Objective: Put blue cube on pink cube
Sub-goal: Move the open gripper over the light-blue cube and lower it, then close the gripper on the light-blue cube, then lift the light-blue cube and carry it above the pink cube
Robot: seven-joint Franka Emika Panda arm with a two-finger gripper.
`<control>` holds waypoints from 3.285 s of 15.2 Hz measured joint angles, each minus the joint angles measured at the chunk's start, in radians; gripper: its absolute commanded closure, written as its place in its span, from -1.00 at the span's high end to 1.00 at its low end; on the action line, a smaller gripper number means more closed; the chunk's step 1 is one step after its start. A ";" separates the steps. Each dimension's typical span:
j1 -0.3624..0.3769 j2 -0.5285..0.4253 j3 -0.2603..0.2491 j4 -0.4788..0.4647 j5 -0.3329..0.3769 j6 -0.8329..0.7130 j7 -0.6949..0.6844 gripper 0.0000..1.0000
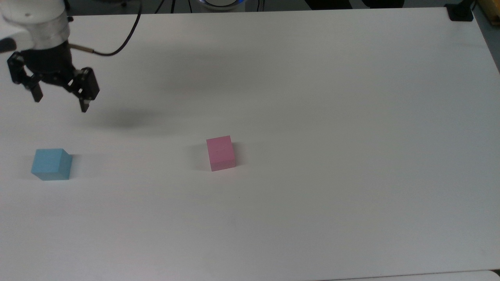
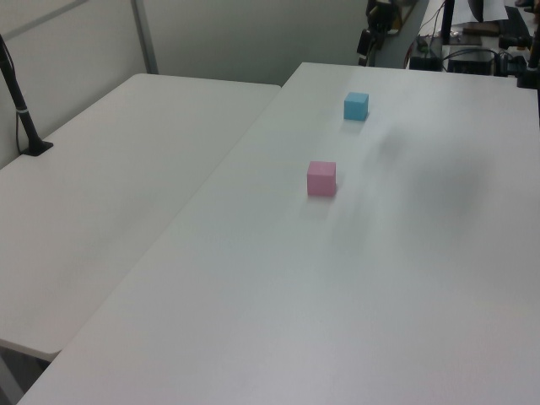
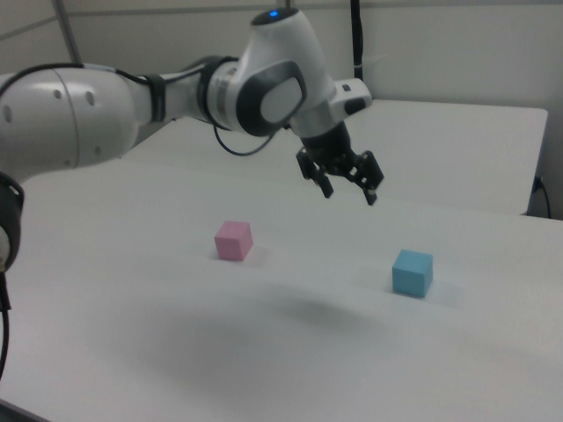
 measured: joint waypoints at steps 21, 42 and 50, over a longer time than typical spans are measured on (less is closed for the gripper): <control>-0.063 0.348 0.002 0.128 -0.094 0.268 -0.044 1.00; -0.065 0.312 -0.020 0.152 -0.103 0.289 0.069 0.05; -0.052 0.070 0.112 0.151 -0.096 -0.090 0.170 0.05</control>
